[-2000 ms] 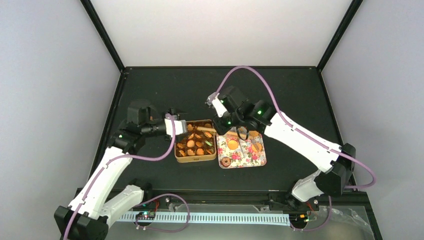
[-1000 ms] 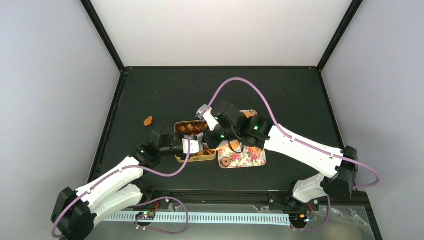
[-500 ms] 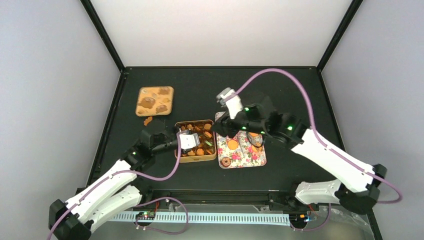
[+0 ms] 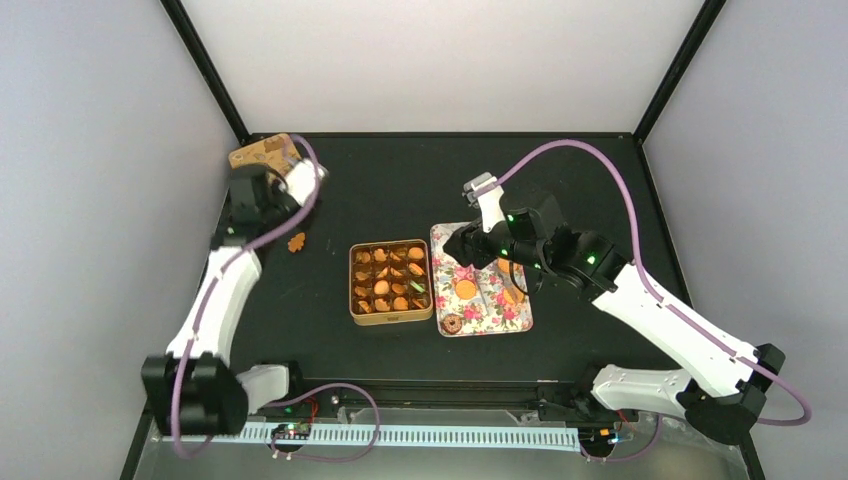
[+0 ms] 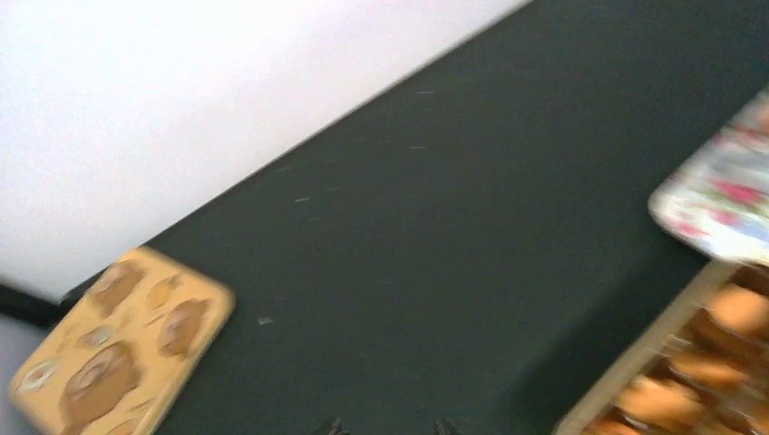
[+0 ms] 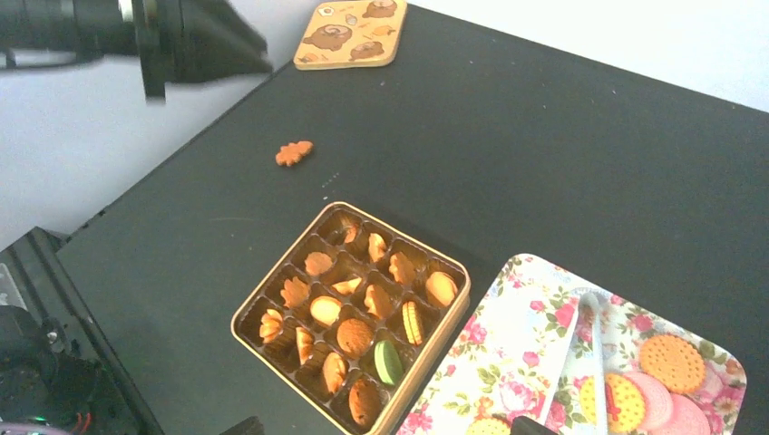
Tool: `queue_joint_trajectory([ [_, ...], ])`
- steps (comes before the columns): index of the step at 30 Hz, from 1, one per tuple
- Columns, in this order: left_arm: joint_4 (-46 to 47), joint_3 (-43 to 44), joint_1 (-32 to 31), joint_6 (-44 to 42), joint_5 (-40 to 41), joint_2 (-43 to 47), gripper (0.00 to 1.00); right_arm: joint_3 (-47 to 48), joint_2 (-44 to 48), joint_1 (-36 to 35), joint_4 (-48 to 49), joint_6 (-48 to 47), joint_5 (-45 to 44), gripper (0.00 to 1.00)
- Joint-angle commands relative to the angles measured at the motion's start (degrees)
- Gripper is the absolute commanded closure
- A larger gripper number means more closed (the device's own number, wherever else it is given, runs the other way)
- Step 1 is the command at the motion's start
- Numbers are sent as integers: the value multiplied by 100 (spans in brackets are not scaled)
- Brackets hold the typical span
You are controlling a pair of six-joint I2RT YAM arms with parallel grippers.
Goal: Pack the cookies
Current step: Move the box lid to the center of the board.
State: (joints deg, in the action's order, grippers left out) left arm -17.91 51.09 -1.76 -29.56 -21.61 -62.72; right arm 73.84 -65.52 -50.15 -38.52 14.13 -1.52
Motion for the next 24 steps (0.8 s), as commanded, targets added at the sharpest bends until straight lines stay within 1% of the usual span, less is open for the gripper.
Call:
queue_joint_trajectory([
  [1, -478, 1246, 1159, 633, -427, -1350, 70, -215, 185, 41, 261, 205, -255, 28],
  [3, -908, 1927, 1406, 582, -267, -2118, 67, -284, 212, 51, 291, 222, -322, 26],
  [6, -1398, 2831, 1628, 493, 52, -3169, 59, -345, 225, 51, 289, 247, -423, 23],
  [8, -1795, 3390, 1666, 442, 448, -3780, 58, -404, 229, 51, 315, 280, -464, 23],
  [9, -1973, 3688, 1714, 556, 573, -4062, 57, -443, 224, 65, 345, 292, -457, 22],
  [12, -2257, 4302, 1996, 1157, 261, -4661, 51, -529, 179, 70, 388, 320, -383, 22],
  [15, -2205, 4604, 2155, 1640, -28, -4988, 47, -608, 71, 67, 426, 352, -315, 22],
  [18, -2131, 4843, 2216, 2035, 49, -5258, 47, -660, -28, 67, 489, 388, -279, 22],
  [20, -2155, 5030, 2342, 2502, 8, -5448, 47, -669, -113, 68, 529, 405, -270, 22],
  [22, -1999, 5011, 2558, 2982, -337, -5580, 47, -655, -229, 70, 546, 415, -278, 22],
  [24, -1728, 4853, 2746, 3238, -558, -5618, 46, -604, -332, 69, 552, 399, -278, 22],
])
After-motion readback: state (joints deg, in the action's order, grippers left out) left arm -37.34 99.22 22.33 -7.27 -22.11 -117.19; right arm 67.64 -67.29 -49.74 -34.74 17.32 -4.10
